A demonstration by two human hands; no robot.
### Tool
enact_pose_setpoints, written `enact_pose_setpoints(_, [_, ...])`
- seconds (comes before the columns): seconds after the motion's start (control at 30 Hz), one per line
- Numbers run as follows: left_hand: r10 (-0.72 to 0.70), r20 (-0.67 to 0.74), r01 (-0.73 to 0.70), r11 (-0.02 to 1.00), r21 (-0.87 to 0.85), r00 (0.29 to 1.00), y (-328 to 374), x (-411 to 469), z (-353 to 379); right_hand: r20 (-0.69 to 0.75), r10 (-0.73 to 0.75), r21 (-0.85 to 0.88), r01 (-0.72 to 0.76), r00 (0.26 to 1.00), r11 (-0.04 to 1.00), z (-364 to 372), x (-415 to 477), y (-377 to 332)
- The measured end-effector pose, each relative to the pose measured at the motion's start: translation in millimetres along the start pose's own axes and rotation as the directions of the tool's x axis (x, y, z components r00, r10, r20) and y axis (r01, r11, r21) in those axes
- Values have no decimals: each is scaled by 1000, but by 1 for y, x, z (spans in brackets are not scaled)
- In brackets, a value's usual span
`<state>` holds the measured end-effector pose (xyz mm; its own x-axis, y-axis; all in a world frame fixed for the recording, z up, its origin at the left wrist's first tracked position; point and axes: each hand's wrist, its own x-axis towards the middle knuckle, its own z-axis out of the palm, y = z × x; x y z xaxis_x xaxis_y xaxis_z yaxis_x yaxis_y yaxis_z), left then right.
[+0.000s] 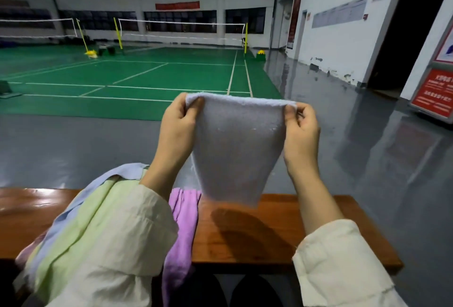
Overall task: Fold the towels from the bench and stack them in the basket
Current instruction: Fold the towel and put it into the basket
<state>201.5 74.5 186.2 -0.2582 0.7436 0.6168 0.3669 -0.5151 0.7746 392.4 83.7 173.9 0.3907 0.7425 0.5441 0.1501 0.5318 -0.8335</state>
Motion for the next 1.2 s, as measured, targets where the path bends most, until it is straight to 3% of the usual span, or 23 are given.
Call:
enact_pose_setpoints(0.07, [-12,13,13,999,-34,1000,-12,-25,-6,27,31,17,-31,999,999,-6,-22,16])
enact_pose_setpoints(0.2, [-170,69,174,984,-48,983,-69,-101,-7,75,207,-2,-208,975,978,-20,-93,82])
enact_pose_setpoints(0.33, [-316,95,311,948,62,944,-131,-166,-9,114,325,-56,-320,939,946,-32,-150,136])
enact_pose_setpoints(0.47, [-391,30,380,909,173,920,-147,-197,-8,102,384,-62,-379,918,923,-36,-181,154])
enact_pose_setpoints(0.6, [-411,-15,399,876,269,912,-148,-204,-2,61,408,-113,-400,911,910,-33,-194,165])
enact_pose_setpoints(0.8, [-471,35,436,839,325,881,-174,-200,4,47,453,-184,-438,890,880,-26,-186,190])
enact_pose_setpoints(1.03, [-571,249,509,816,274,782,-223,-169,5,28,500,-243,-480,865,843,-8,-161,233])
enact_pose_setpoints(1.2, [-491,175,406,836,369,853,-244,-137,24,62,473,-318,-431,879,844,15,-140,259])
